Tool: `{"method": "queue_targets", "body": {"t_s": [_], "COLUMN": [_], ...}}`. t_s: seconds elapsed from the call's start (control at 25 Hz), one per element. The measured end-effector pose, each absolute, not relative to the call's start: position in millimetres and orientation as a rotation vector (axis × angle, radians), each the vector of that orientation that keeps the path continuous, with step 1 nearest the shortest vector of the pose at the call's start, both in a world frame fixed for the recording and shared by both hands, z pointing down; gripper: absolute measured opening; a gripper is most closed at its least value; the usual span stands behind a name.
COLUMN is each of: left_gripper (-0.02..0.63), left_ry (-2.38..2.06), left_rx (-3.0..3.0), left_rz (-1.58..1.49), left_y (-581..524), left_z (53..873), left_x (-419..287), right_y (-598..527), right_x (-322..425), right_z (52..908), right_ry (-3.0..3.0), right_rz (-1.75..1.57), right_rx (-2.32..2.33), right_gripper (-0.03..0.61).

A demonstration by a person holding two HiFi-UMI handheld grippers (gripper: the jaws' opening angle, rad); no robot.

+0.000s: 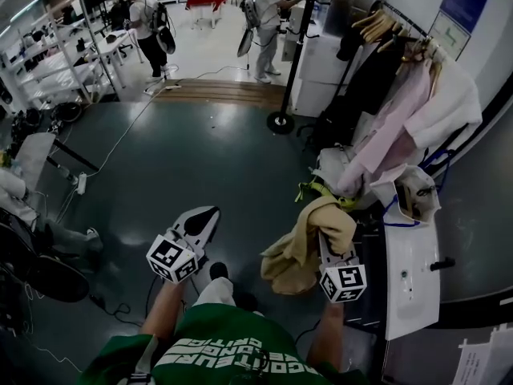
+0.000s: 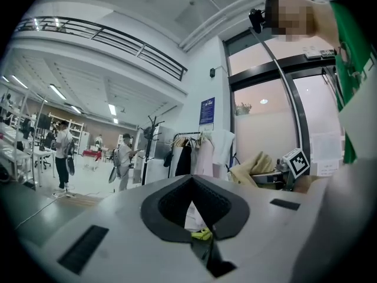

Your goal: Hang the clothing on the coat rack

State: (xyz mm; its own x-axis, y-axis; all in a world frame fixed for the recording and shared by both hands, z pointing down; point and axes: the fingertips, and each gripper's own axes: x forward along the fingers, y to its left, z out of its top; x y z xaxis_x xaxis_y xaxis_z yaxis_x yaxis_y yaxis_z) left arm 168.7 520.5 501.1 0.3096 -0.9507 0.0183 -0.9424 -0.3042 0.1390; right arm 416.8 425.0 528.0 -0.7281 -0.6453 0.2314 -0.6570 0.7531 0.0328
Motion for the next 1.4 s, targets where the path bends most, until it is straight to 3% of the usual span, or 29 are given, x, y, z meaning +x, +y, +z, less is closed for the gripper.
{"method": "queue_targets", "body": {"t_s": [0.48,1.4], "left_gripper": [-0.006,-0.006], "left_ry": [-1.745,-1.632], "left_rx": [2.441,2.550], "left_rz": [-0.163,-0.178], "left_y": [415.1,210.1], "left_z": [516.2,504.0], "left_x": [133.8,-28.5], "right_y": [333.6,142.7], "right_x": [386.1,241.9], "right_z": [511.7,478.6], "right_ry": [-2.696,-2.656], "right_rz": [-0.008,-0.067], "right_rx": [1.073,1.249], "right_gripper": [0.041,0.041]}}
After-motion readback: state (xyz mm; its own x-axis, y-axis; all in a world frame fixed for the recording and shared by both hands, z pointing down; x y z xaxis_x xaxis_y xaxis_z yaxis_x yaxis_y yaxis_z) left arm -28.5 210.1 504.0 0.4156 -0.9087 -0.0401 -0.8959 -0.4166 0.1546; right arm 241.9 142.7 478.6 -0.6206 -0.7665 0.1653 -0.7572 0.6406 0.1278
